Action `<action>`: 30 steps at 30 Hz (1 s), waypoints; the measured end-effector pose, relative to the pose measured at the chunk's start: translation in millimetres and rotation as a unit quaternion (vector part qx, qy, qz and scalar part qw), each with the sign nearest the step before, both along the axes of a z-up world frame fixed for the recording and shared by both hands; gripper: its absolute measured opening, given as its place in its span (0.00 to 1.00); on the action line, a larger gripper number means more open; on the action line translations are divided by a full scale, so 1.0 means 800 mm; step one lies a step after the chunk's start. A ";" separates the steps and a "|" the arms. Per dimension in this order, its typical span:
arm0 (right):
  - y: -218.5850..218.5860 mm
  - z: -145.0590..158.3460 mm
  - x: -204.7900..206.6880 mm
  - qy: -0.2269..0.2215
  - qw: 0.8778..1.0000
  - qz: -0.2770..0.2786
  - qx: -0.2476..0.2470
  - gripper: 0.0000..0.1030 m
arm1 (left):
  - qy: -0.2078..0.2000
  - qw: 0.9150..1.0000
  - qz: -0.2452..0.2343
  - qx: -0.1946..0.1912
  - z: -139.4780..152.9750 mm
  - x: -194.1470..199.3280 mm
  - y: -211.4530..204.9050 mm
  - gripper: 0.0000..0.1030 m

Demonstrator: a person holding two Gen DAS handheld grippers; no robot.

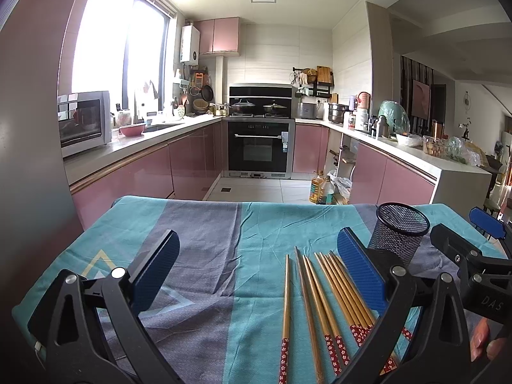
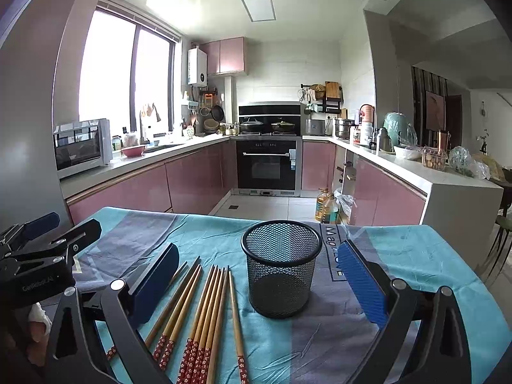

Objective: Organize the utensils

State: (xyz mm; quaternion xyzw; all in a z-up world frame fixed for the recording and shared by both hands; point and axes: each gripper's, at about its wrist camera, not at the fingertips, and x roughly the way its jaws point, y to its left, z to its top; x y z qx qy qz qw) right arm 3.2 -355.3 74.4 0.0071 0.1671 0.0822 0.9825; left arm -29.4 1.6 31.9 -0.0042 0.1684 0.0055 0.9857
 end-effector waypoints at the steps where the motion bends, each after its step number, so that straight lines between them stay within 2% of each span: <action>1: 0.000 0.000 0.000 0.000 1.000 0.000 0.000 0.93 | 0.000 1.000 0.000 0.000 0.000 0.000 0.000 0.94; 30: -0.002 0.011 -0.005 -0.022 1.000 -0.019 -0.012 0.93 | 0.006 1.000 -0.004 -0.010 -0.001 0.000 -0.002 0.94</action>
